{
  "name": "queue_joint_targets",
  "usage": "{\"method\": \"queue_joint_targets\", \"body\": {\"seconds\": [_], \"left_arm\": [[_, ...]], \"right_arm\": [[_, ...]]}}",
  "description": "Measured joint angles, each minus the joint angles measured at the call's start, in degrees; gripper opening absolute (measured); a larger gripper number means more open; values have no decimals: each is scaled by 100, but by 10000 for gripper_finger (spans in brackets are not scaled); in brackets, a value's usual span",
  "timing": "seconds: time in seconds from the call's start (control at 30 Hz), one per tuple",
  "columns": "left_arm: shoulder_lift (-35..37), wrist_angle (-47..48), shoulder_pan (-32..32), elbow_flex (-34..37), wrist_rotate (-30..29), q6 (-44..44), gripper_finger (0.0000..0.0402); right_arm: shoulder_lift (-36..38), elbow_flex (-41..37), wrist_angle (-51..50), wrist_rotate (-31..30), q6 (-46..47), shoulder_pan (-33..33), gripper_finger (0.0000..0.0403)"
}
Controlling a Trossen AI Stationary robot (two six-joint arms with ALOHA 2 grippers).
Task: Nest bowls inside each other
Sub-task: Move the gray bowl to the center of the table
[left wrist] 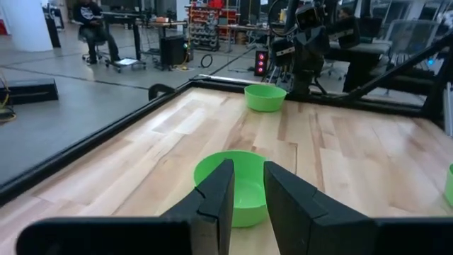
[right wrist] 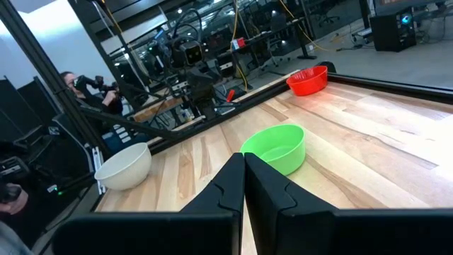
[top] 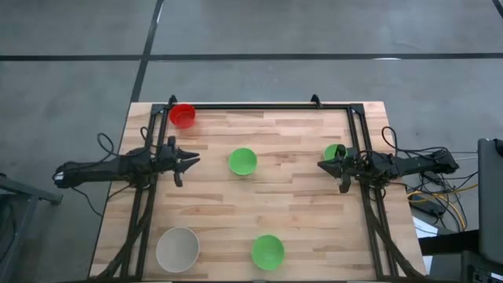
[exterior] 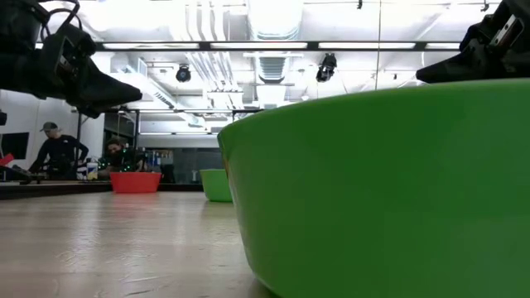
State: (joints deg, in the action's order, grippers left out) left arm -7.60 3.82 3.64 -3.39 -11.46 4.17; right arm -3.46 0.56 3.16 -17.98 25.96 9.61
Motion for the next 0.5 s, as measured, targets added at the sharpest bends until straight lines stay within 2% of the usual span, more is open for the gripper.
{"method": "queue_joint_targets", "body": {"seconds": [0.5], "left_arm": [[2,282,0,-200,-17,39,83]], "right_arm": [[-1,0,0,0,0,0,8]]}}
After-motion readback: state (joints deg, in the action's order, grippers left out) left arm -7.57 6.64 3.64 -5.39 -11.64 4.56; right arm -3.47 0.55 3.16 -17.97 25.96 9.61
